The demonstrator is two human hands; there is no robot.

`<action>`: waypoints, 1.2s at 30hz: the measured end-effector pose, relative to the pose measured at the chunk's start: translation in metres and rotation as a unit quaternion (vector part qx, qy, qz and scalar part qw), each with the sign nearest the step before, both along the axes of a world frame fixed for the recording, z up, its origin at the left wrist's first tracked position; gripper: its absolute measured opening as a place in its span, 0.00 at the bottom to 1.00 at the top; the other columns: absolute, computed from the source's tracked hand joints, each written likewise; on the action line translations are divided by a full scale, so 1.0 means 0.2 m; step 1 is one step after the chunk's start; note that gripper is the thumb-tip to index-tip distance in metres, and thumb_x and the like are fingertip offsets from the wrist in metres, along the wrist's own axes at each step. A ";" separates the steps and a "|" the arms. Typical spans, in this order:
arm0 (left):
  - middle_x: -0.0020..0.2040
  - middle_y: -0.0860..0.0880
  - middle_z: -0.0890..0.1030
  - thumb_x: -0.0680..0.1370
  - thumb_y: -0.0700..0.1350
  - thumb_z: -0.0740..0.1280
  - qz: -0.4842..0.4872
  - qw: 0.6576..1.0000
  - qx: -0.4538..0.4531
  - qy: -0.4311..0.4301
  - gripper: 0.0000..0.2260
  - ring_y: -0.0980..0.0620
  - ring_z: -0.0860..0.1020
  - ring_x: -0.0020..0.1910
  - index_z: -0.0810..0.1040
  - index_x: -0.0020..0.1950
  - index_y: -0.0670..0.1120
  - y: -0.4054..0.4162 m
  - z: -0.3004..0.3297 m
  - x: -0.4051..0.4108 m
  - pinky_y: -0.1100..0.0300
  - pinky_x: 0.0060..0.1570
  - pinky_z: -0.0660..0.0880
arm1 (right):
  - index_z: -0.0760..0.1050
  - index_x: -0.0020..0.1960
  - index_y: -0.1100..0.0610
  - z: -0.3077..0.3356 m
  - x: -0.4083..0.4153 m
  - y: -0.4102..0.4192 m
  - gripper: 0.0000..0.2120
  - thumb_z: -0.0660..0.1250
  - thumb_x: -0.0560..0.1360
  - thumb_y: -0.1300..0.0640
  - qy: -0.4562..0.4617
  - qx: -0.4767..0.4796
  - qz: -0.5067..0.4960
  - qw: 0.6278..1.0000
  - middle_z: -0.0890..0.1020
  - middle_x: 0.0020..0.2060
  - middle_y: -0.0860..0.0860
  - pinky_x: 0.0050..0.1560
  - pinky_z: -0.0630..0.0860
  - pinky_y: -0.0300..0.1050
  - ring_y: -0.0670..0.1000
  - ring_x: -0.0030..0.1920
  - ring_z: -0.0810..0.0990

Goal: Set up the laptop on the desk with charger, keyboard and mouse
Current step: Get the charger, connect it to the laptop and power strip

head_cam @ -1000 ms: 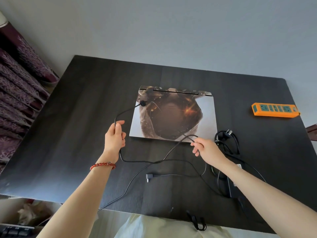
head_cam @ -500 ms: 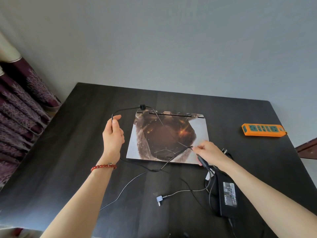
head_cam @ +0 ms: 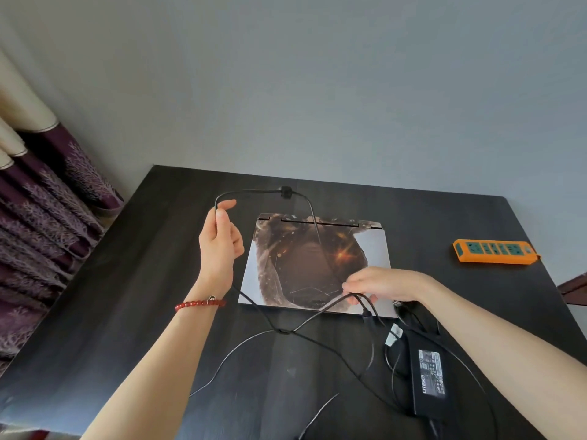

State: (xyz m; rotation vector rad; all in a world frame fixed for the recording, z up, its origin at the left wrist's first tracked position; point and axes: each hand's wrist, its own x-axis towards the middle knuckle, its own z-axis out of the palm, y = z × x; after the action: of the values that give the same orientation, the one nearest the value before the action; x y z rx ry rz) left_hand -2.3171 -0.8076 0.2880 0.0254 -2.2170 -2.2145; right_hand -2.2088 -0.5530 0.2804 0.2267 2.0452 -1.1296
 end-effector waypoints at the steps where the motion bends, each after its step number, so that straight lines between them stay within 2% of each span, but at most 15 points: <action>1: 0.23 0.57 0.66 0.82 0.50 0.52 -0.011 1.000 0.002 -0.003 0.11 0.57 0.64 0.22 0.73 0.54 0.56 0.01 0.01 -0.01 0.67 0.22 0.63 | 0.75 0.38 0.52 0.00 -0.01 0.00 0.14 0.56 0.80 0.54 0.051 0.030 0.000 0.998 0.79 0.40 0.46 0.44 0.69 0.38 0.46 0.42 0.74; 3: 0.24 0.56 0.64 0.82 0.49 0.52 -0.048 0.999 0.007 -0.016 0.11 0.57 0.61 0.23 0.74 0.56 0.53 0.02 0.00 -0.02 0.65 0.23 0.60 | 0.74 0.36 0.53 0.00 -0.05 -0.01 0.15 0.56 0.79 0.58 0.178 0.099 -0.028 0.979 0.79 0.39 0.49 0.44 0.69 0.41 0.46 0.38 0.73; 7: 0.28 0.50 0.64 0.82 0.47 0.53 -0.102 0.992 -0.034 -0.070 0.13 0.55 0.61 0.26 0.73 0.62 0.48 0.04 0.00 -0.06 0.62 0.26 0.62 | 0.66 0.35 0.48 0.12 -0.19 0.01 0.16 0.50 0.80 0.56 0.369 0.198 -0.169 0.892 0.81 0.33 0.47 0.40 0.71 0.46 0.47 0.32 0.76; 11: 0.36 0.45 0.72 0.82 0.45 0.55 -0.177 0.960 -0.098 -0.191 0.14 0.50 0.71 0.32 0.71 0.65 0.48 0.04 -0.02 -0.09 0.60 0.36 0.72 | 0.71 0.38 0.51 0.33 -0.35 0.10 0.13 0.54 0.80 0.55 0.446 0.020 -0.310 0.839 0.78 0.33 0.52 0.37 0.79 0.44 0.49 0.30 0.82; 15: 0.57 0.46 0.78 0.74 0.38 0.65 -0.272 0.930 0.085 -0.231 0.26 0.45 0.79 0.54 0.64 0.71 0.50 -0.05 0.02 -0.18 0.53 0.49 0.77 | 0.77 0.33 0.56 0.46 -0.44 0.20 0.19 0.59 0.79 0.51 0.421 -0.154 -0.419 0.789 0.80 0.28 0.49 0.38 0.75 0.38 0.49 0.33 0.80; 18: 0.68 0.44 0.72 0.61 0.47 0.76 -0.369 0.858 0.257 -0.247 0.41 0.40 0.71 0.67 0.64 0.71 0.53 -0.12 0.14 -0.31 0.41 0.62 0.70 | 0.76 0.22 0.55 0.54 -0.50 0.26 0.23 0.63 0.77 0.55 0.435 -0.198 -0.431 0.766 0.76 0.23 0.48 0.46 0.74 0.45 0.52 0.36 0.76; 20: 0.69 0.43 0.71 0.63 0.54 0.76 -0.430 0.829 0.242 -0.263 0.40 0.40 0.69 0.68 0.65 0.71 0.48 -0.08 0.22 -0.38 0.40 0.65 0.67 | 0.74 0.20 0.55 0.56 -0.52 0.25 0.25 0.64 0.77 0.57 0.429 -0.237 -0.426 0.760 0.74 0.21 0.49 0.44 0.74 0.45 0.52 0.34 0.74; 22: 0.68 0.42 0.72 0.68 0.61 0.70 -0.446 0.840 0.129 -0.282 0.39 0.42 0.72 0.66 0.63 0.71 0.43 0.08 0.27 -0.43 0.44 0.65 0.68 | 0.70 0.19 0.55 0.57 -0.54 0.21 0.27 0.61 0.78 0.58 0.416 -0.286 -0.416 0.756 0.71 0.20 0.50 0.37 0.72 0.42 0.51 0.28 0.72; 24: 0.68 0.39 0.71 0.74 0.61 0.60 -0.422 0.849 0.061 -0.312 0.37 0.41 0.74 0.63 0.56 0.73 0.38 0.30 0.29 -0.46 0.48 0.63 0.70 | 0.67 0.19 0.55 0.53 -0.55 0.18 0.28 0.59 0.79 0.59 0.404 -0.306 -0.382 0.773 0.69 0.19 0.50 0.33 0.71 0.41 0.51 0.25 0.71; 27: 0.69 0.35 0.66 0.80 0.56 0.54 -0.346 0.844 0.149 -0.382 0.32 0.37 0.72 0.63 0.48 0.74 0.35 0.62 0.32 -0.47 0.46 0.61 0.69 | 0.68 0.21 0.56 0.44 -0.49 0.12 0.25 0.59 0.78 0.57 0.354 -0.307 -0.274 0.839 0.72 0.19 0.52 0.33 0.73 0.41 0.53 0.25 0.73; 29: 0.60 0.36 0.74 0.82 0.50 0.54 -0.262 0.823 0.271 -0.424 0.21 0.42 0.77 0.56 0.59 0.68 0.37 0.80 0.32 -0.51 0.50 0.54 0.74 | 0.67 0.23 0.57 0.32 -0.44 0.13 0.23 0.60 0.76 0.54 0.286 -0.278 -0.218 0.891 0.74 0.20 0.54 0.35 0.74 0.42 0.55 0.26 0.75; 30: 0.48 0.40 0.76 0.82 0.46 0.54 -0.223 0.825 0.288 -0.432 0.13 0.47 0.79 0.44 0.65 0.59 0.37 0.87 0.30 -0.53 0.57 0.43 0.77 | 0.67 0.24 0.57 0.26 -0.42 0.15 0.23 0.60 0.77 0.53 0.256 -0.256 -0.207 0.909 0.74 0.20 0.54 0.37 0.74 0.43 0.56 0.27 0.76; 32: 0.33 0.47 0.68 0.81 0.38 0.51 -0.204 0.877 0.209 -0.382 0.10 0.56 0.68 0.21 0.65 0.40 0.42 0.96 0.23 -0.56 0.67 0.21 0.65 | 0.69 0.28 0.57 0.15 -0.41 0.22 0.22 0.58 0.79 0.53 0.209 -0.206 -0.255 0.921 0.76 0.22 0.54 0.41 0.77 0.47 0.58 0.31 0.80; 33: 0.32 0.49 0.65 0.80 0.36 0.50 -0.211 0.900 0.140 -0.354 0.12 0.58 0.63 0.16 0.65 0.37 0.43 0.98 0.19 -0.55 0.68 0.17 0.60 | 0.71 0.31 0.58 0.11 -0.42 0.27 0.20 0.57 0.80 0.53 0.190 -0.171 -0.311 0.916 0.78 0.24 0.55 0.43 0.78 0.47 0.58 0.34 0.82; 36: 0.31 0.49 0.66 0.81 0.37 0.52 -0.280 0.926 -0.008 -0.252 0.09 0.58 0.63 0.18 0.70 0.48 0.44 0.97 0.07 -0.51 0.66 0.20 0.61 | 0.75 0.50 0.62 -0.02 -0.52 0.44 0.18 0.54 0.81 0.50 0.109 -0.144 -0.436 0.882 0.83 0.41 0.59 0.47 0.79 0.45 0.56 0.46 0.83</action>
State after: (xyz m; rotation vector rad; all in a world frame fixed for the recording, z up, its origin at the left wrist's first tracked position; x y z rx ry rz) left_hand -2.4183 -0.6146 0.3024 -0.0514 -2.7935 -2.7273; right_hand -2.3127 -0.4647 0.2760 0.9773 1.9455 -2.0580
